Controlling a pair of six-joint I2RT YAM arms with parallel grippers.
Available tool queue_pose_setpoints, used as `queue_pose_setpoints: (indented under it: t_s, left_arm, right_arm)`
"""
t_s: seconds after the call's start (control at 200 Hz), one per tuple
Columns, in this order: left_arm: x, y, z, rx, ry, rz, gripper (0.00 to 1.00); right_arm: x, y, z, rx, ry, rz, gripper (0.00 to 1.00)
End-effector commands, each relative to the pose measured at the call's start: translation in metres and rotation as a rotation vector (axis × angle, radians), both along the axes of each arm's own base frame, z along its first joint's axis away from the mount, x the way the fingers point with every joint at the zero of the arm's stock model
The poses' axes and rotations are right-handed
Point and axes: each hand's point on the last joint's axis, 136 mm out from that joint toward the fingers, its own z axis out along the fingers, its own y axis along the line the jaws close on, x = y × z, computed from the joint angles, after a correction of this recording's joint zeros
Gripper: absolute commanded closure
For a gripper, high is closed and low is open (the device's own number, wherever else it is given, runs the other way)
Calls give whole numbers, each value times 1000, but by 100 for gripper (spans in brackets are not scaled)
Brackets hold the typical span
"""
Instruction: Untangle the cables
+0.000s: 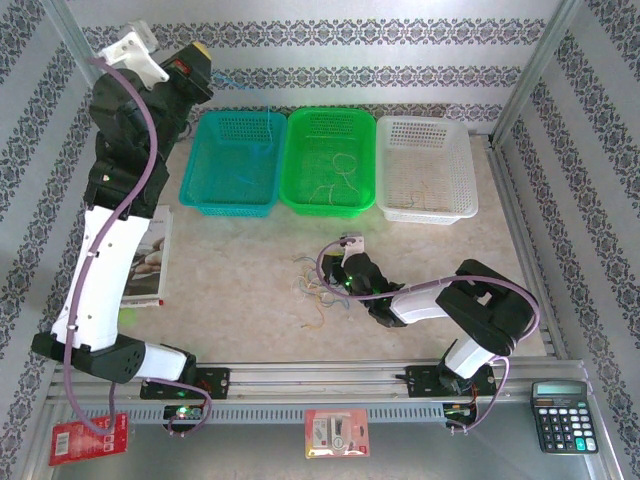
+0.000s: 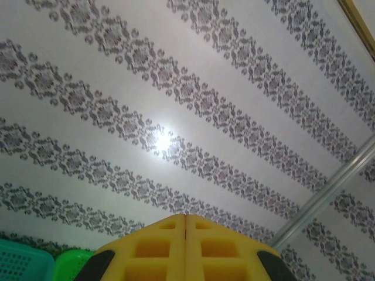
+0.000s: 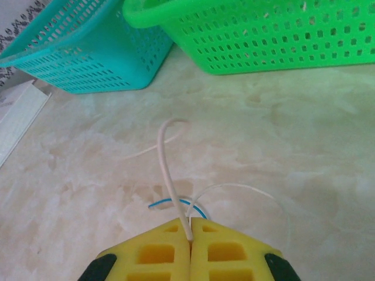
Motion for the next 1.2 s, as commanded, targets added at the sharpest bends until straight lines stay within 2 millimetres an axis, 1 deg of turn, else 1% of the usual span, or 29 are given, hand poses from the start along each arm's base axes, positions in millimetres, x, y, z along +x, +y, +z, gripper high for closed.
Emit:
queue_pose_setpoints:
  t_s: [0.0,0.115,0.215,0.29,0.37,0.555,0.679,0.779,0.874,0.939,1.009,1.099,1.194]
  left_arm:
    - [-5,21,24,-3,-61,54,100]
    - [-1,41,36,-1,-79,114,100]
    - [4,50,40,22,-85,152,100]
    - [11,54,35,49,-76,179,100]
    - [23,57,23,89,-57,207,100]
    - [62,61,-20,192,-7,257,100]
    - [89,52,-46,253,-29,229,100]
    - [113,47,-73,286,-11,209,100]
    - [137,45,-102,294,29,186,100]
    - [154,46,-128,296,83,168,100]
    - [168,46,-155,297,135,148,100]
    - [177,51,-188,295,195,150,100]
    - [181,57,-218,297,255,155,100]
  right_arm:
    - [-4,-1,-5,16,8,2,100]
    - [-7,-2,-9,14,18,3,100]
    - [-8,-1,-9,18,20,14,100]
    - [-8,2,-7,27,19,26,100]
    - [-10,5,-3,40,18,45,100]
    - [-17,11,8,64,13,102,100]
    - [-22,13,14,67,11,132,100]
    - [-23,13,17,70,12,144,100]
    - [-24,13,18,72,16,153,100]
    - [-24,12,19,71,19,153,100]
    - [-24,12,20,71,18,157,100]
    - [-24,11,21,73,21,162,100]
    - [-24,11,22,77,23,170,100]
